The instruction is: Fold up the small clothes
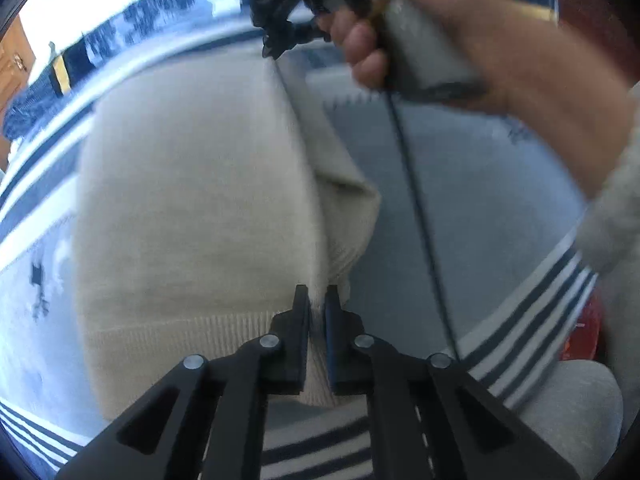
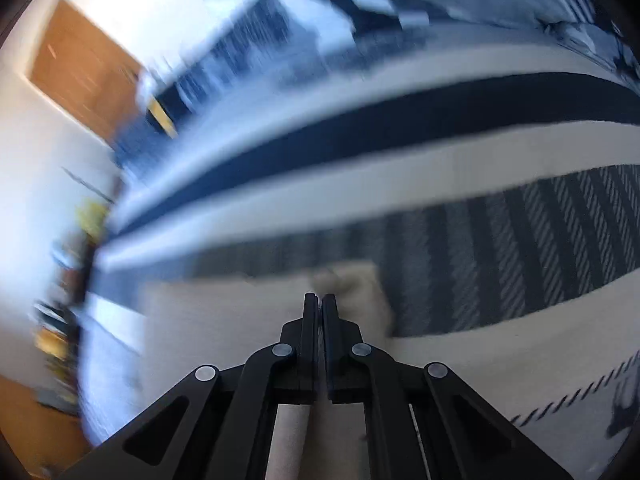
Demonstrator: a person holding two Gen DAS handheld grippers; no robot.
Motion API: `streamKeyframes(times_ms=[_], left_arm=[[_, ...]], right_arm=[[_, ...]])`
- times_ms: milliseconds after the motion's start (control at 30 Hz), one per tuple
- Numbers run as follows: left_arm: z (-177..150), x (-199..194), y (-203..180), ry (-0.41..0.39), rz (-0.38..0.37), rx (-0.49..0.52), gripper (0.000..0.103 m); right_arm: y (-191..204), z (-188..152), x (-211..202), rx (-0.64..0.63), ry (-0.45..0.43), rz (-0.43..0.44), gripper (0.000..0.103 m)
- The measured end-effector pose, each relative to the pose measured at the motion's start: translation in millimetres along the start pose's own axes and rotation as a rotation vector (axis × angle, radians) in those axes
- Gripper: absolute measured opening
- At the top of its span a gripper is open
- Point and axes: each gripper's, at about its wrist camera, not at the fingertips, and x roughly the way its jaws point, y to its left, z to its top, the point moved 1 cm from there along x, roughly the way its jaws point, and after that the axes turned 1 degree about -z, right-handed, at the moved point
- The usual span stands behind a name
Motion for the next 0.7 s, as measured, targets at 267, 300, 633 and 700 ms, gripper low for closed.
streamKeyframes(times_ms=[267,300,633,700], left_arm=[[-27.4,-77.9,62.2,-0.118,-0.182,-0.14,0.061],[-32.3,-85.5,77.7,-0.138,-0.152,-0.171,0.063],[-58.5,-37.7,209.1,-0.019,-0.326,-0.648,0.067],[-59.7,-18.3,209.7,0.024,-0.439,-0.706,0.067]], right_arm=[[-11.7,-99.2,-87.9,0.111,-0.107,0.117,0.101],[-18.7,-116.8,-90.8,0.164,-0.087,0.166,0.101],[-36.4,-234.0,-46.9,0.385,0.092,0.43,0.088],[-28.9,-242.2,-36.2,0.378,0.113,0.473,0.088]])
